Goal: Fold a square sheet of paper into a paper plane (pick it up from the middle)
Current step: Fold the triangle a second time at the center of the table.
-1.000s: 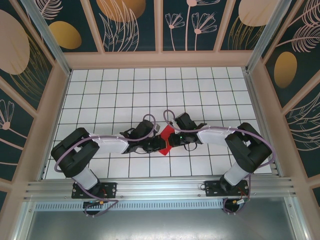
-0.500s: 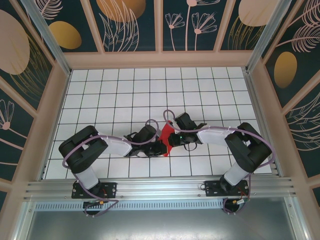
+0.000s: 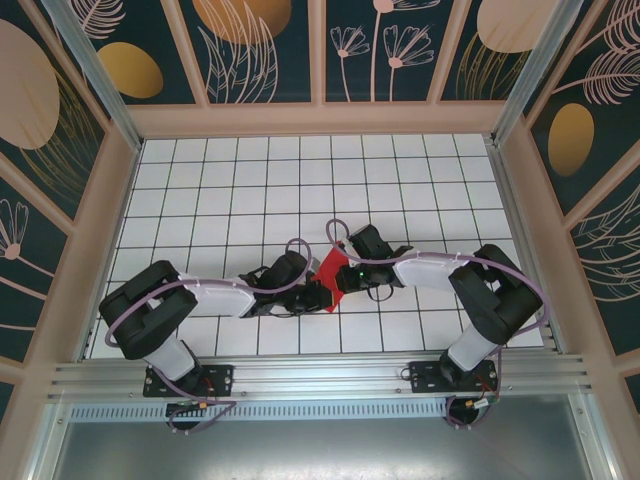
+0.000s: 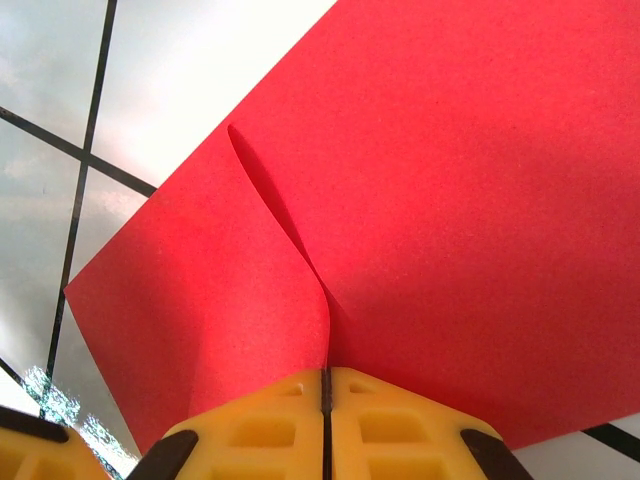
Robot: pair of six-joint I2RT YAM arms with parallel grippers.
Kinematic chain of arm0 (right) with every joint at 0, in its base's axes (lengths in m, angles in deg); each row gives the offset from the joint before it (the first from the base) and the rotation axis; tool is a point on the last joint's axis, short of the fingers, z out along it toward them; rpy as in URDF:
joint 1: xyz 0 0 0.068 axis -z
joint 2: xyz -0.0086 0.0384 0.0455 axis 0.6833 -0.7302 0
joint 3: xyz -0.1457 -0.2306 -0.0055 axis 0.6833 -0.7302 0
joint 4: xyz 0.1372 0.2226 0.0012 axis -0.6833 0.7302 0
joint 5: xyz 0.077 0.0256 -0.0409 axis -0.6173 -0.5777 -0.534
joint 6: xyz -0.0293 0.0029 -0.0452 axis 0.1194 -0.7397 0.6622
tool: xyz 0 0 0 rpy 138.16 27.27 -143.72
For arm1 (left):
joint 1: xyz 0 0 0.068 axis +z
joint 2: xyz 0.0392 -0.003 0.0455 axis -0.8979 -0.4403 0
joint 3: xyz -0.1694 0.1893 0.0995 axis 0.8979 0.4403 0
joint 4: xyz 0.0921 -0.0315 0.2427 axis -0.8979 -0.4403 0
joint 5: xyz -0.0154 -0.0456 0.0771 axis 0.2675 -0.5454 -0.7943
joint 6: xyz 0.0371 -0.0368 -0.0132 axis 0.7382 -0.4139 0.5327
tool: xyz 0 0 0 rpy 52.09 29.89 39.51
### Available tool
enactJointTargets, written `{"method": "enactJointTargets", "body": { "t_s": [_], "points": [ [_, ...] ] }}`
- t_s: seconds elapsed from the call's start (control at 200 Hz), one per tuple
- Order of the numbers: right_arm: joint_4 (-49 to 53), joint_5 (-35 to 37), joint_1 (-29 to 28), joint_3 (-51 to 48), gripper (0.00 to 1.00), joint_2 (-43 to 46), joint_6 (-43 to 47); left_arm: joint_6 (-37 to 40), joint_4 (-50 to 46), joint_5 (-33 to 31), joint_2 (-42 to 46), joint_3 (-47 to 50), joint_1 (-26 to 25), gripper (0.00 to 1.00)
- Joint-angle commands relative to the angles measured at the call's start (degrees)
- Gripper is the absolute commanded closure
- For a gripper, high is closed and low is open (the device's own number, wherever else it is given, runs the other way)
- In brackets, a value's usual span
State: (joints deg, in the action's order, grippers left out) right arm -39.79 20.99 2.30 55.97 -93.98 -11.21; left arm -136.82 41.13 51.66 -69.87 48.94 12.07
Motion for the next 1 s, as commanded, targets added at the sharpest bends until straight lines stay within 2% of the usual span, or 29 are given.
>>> {"method": "enactJointTargets", "body": {
  "t_s": [0.0, 0.425, 0.64, 0.816, 0.996],
  "points": [
    [3.02, 3.04, 0.28, -0.55, 0.91, -3.24, -0.37, -0.82, -0.55, 0.22, 0.57, 0.21, -0.57, 0.85],
    [3.35, 3.3, 0.28, -0.39, 0.91, -3.54, -0.02, -1.77, 0.19, -0.61, -5.46, 1.05, -3.47, 0.87],
    [3.54, 3.3, 0.28, 0.01, 0.91, -3.63, -0.02, -2.24, 1.05, 0.7, 0.49, 3.78, -3.47, 0.86],
    [3.78, 3.41, 0.28, -0.06, 0.91, -3.44, 0.06, -1.83, -2.43, -5.66, 8.28, 1.8, -3.47, 0.87],
    [3.64, 3.3, 0.28, -0.4, 0.91, -3.09, -0.11, -1.78, -3.28, -8.17, 2.05, -2.5, -3.38, 0.88]
  ]
}}
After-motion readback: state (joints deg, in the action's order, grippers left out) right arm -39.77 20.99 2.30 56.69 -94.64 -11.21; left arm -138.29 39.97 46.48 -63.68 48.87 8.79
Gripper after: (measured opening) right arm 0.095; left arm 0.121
